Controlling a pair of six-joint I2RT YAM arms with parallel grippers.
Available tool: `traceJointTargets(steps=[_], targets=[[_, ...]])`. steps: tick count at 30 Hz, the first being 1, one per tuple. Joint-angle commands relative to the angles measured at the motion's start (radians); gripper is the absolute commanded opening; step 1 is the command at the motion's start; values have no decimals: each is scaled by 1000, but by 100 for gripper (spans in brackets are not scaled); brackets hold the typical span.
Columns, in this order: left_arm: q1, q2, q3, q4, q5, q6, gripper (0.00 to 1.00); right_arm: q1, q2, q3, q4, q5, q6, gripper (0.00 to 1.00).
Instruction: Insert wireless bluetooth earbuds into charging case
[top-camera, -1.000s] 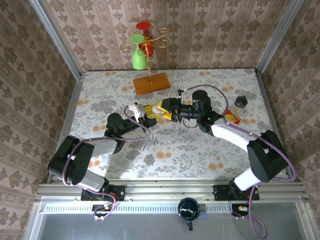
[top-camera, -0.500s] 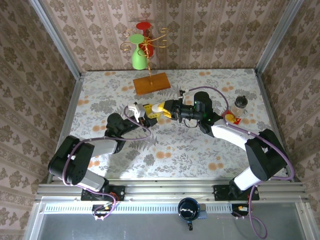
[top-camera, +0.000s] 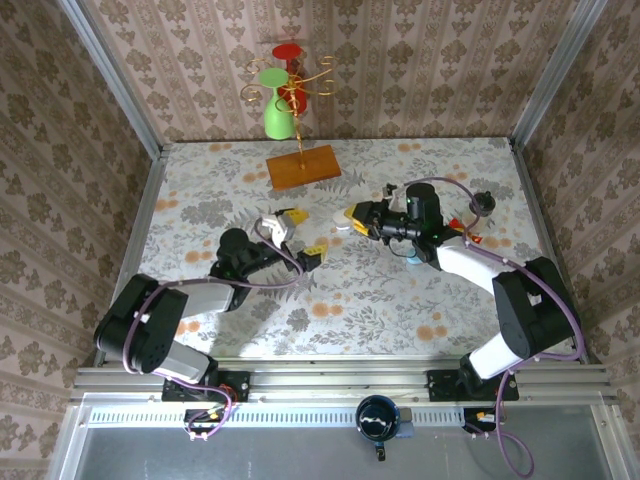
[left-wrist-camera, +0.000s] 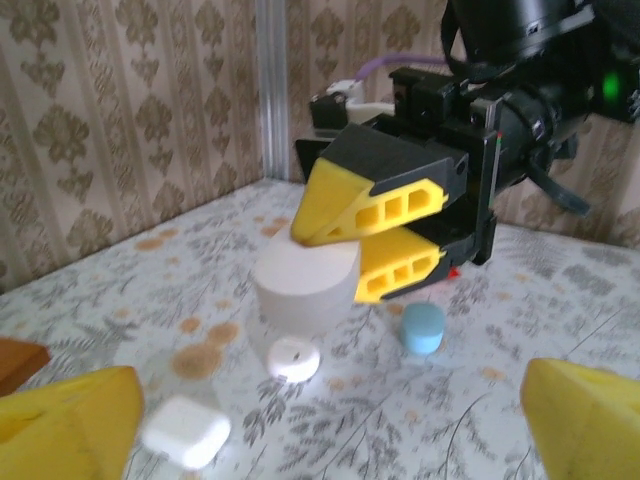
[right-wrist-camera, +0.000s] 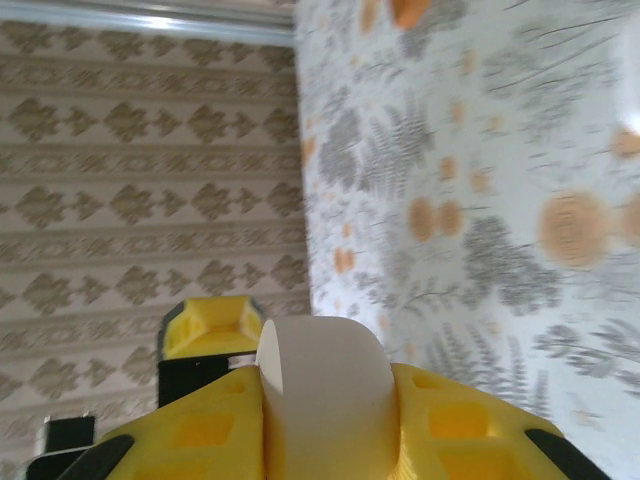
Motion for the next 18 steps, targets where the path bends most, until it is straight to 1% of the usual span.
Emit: traceJointTargets(steps=[1,4,7,13,18], targets=[[-24,-44,-25,-130,-92,74,100,-25,32,-18,-59,57,-77,22],[-55,-62,-29,-233,-132,135,100,-33,76,-18,-71,63,-108,25],[-92,-56,-36,-294,-139,184,100,-33,137,-15,-60,57,-116,25],[-135,-6,-37,-306,-143,211,100,-27,242,-24,-16,64,-124,25],[-147,10,-26,-320,-153,225,100,-26,298,-33,-16,83,-145,25]])
